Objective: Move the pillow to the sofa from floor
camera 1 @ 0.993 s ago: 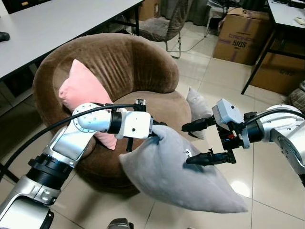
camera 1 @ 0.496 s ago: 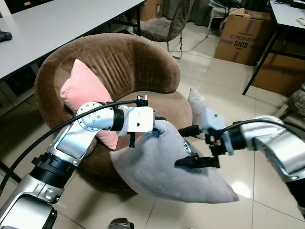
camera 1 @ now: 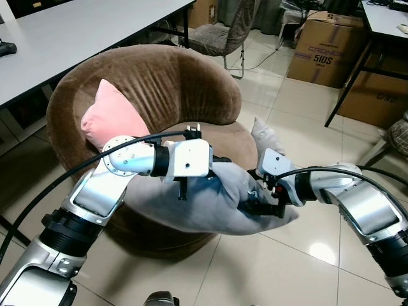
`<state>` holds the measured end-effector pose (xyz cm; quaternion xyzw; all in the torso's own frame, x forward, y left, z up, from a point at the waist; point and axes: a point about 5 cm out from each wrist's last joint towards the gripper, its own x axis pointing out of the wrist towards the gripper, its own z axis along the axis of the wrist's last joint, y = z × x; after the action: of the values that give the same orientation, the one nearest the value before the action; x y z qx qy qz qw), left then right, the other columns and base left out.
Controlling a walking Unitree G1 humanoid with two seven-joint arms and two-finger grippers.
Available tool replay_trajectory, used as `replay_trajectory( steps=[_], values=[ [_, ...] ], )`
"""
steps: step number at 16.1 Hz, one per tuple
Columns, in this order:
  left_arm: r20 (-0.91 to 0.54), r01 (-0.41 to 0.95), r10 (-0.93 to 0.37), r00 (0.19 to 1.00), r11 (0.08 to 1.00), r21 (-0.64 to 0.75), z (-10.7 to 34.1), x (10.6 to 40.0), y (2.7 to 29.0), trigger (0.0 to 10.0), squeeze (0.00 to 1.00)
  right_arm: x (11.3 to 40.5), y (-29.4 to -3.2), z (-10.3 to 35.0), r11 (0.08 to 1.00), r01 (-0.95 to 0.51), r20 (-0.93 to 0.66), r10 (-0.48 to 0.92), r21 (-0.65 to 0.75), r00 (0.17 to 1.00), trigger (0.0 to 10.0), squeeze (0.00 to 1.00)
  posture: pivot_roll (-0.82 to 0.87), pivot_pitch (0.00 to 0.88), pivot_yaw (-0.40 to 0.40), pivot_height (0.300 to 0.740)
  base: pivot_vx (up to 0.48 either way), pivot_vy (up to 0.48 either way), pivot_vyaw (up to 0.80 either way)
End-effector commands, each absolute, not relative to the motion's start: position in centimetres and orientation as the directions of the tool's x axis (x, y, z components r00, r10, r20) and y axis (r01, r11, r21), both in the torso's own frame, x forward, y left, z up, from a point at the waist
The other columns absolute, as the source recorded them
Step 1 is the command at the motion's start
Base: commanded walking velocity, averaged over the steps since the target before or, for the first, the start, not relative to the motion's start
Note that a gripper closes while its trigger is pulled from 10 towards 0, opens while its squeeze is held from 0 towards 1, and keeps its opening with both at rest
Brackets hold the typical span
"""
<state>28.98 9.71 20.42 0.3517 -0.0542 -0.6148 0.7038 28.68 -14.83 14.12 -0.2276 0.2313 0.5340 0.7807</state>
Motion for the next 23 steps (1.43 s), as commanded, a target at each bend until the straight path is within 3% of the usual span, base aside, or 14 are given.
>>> replay_trajectory(
  steps=[1, 23],
  values=[
    [-0.259, 0.775, -0.940, 0.224, 0.010, 0.632, 22.9, 28.5, 9.2, 10.0, 0.00, 29.0, -15.1, 14.1, 0.344, -0.931, -0.613, 0.712, -0.121, 0.343, 0.0, 0.00, 0.09, 0.000, 0.016, 0.740, 0.000, 0.000, 0.00],
    [-0.258, 0.778, -0.927, 0.273, 0.056, 0.625, 22.2, 29.2, 9.8, 10.0, 0.00, 28.2, -15.0, 14.8, 0.288, -0.954, -0.552, 0.784, -0.080, 0.283, 0.0, 0.00, 0.07, 0.000, 0.031, 0.740, 0.000, 0.000, 0.00]
  ],
)
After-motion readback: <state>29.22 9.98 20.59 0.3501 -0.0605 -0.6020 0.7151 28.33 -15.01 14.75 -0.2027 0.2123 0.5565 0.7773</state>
